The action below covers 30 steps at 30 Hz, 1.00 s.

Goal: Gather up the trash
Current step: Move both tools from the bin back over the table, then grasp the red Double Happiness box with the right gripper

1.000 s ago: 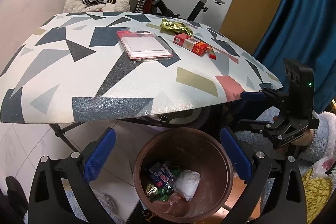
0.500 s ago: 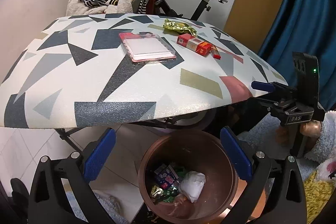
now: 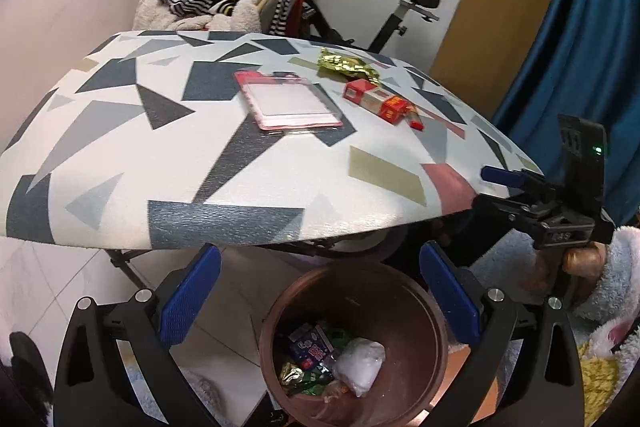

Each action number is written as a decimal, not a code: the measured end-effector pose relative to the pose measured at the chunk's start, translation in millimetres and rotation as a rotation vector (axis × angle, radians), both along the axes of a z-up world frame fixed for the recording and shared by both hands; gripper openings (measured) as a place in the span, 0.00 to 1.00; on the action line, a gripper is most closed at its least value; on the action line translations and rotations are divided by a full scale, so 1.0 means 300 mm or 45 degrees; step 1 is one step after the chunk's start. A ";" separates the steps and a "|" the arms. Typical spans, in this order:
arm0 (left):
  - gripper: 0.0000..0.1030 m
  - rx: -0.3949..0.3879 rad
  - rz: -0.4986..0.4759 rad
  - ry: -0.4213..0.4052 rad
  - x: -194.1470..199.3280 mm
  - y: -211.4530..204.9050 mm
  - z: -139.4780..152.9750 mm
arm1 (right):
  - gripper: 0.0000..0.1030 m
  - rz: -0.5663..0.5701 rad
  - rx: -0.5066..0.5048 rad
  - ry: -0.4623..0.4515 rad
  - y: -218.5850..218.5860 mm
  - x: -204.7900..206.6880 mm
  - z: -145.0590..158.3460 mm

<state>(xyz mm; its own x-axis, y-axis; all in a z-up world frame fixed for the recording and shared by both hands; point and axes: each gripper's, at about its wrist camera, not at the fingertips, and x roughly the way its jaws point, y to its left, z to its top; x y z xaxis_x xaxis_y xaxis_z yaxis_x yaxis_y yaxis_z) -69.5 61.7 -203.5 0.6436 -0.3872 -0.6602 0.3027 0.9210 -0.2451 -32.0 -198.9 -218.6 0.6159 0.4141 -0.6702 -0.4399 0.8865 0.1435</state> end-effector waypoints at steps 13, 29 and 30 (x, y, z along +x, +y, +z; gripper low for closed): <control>0.94 0.019 0.020 0.058 0.036 0.011 -0.017 | 0.83 -0.013 -0.087 -0.056 -0.061 0.255 0.078; 0.94 -0.087 0.130 0.131 0.205 0.061 0.009 | 0.89 -0.037 -0.184 0.069 0.028 0.671 0.047; 0.94 -0.086 0.128 0.131 0.222 0.057 0.015 | 0.89 -0.030 -0.189 0.082 0.034 0.686 0.038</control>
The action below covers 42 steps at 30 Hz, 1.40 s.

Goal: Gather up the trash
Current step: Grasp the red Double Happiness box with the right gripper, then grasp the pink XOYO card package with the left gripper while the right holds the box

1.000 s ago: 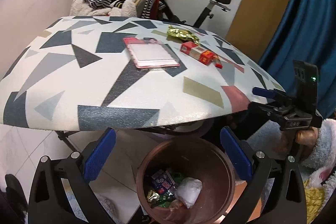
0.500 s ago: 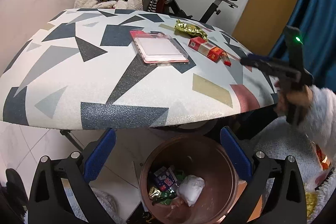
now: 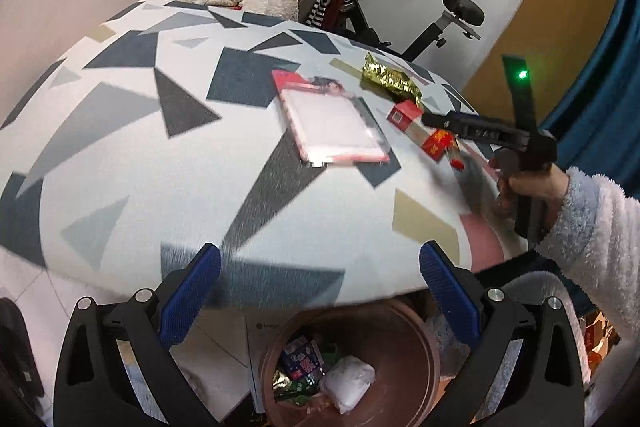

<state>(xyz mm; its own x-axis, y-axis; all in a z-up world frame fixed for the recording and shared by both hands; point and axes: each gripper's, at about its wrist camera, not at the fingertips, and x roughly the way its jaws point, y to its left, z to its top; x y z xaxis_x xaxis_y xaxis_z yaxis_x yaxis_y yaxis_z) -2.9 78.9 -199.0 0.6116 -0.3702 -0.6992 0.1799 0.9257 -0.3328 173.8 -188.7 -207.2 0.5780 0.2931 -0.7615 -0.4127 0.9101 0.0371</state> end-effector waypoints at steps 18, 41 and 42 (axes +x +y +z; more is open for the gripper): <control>0.94 0.114 -0.036 0.077 0.351 -0.175 0.022 | 0.57 0.105 0.077 0.034 0.009 -0.004 -0.054; 0.95 0.367 0.132 0.234 0.665 -0.294 -0.077 | 0.57 0.015 0.179 0.003 -0.044 -0.003 -0.025; 0.95 0.381 0.134 0.236 0.667 -0.299 -0.081 | 0.57 0.017 0.178 0.003 -0.043 -0.004 -0.025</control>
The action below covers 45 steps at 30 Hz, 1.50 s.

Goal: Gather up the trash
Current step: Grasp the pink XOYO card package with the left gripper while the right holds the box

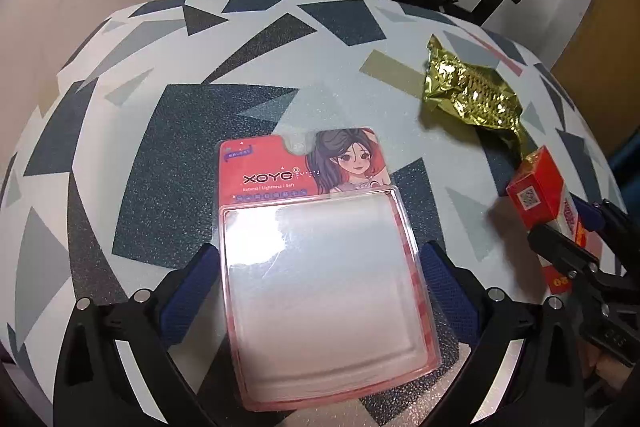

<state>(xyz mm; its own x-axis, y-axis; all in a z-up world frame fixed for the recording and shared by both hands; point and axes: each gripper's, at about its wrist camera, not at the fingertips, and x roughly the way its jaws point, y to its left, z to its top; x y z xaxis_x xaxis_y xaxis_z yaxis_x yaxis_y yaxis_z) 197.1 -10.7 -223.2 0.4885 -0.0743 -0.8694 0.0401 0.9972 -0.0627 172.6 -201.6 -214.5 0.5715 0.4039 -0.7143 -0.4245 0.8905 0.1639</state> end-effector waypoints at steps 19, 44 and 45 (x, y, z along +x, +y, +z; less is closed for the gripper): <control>0.94 0.012 -0.179 -0.167 -0.163 0.034 0.115 | 0.57 0.010 0.004 -0.007 0.008 -0.008 -0.002; 0.94 -0.144 -0.541 -0.358 -0.698 0.031 0.233 | 0.57 0.012 0.069 -0.234 -0.079 -0.390 0.194; 0.94 -0.163 -0.540 -0.351 -0.719 0.034 0.224 | 0.57 0.012 0.075 -0.235 -0.081 -0.411 0.195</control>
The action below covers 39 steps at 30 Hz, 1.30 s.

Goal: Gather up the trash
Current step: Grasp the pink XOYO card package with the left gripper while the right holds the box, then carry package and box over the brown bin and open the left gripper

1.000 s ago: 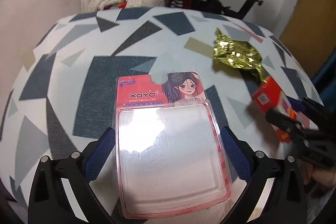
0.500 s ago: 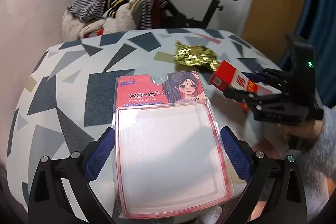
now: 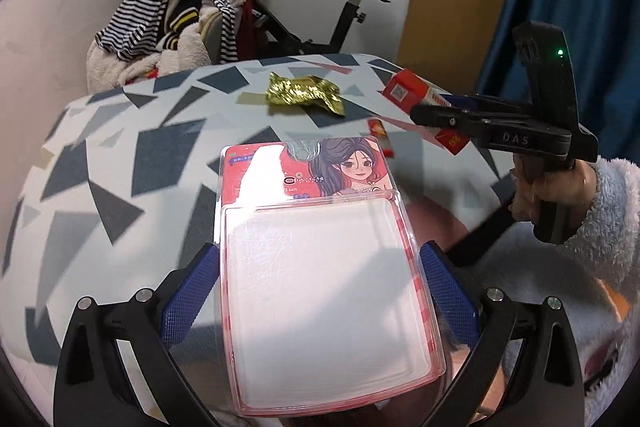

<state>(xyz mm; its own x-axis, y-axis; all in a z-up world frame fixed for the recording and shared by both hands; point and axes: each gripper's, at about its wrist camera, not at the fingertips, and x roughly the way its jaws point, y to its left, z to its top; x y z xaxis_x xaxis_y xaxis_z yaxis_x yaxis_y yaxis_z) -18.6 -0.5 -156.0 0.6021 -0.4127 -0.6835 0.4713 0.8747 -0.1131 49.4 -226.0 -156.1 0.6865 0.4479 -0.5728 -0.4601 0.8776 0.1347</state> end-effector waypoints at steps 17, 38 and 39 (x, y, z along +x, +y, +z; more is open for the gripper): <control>0.94 0.090 -0.046 0.054 -0.172 -0.034 -0.148 | 0.57 0.023 0.035 0.033 0.018 -0.205 -0.035; 0.94 0.147 -0.063 0.122 -0.163 -0.059 -0.207 | 0.57 0.032 0.031 0.067 0.023 -0.231 -0.065; 0.94 0.160 -0.068 0.095 -0.169 -0.063 -0.205 | 0.57 0.032 0.032 0.067 0.023 -0.231 -0.065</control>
<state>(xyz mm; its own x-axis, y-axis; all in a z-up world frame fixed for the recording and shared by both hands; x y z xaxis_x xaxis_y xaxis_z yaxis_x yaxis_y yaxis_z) -69.4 -19.3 -217.4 0.5272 -0.3514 -0.7737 0.5118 0.8581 -0.0409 -19.8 -219.2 -175.8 0.6441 0.4792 -0.5962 -0.4736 0.8619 0.1811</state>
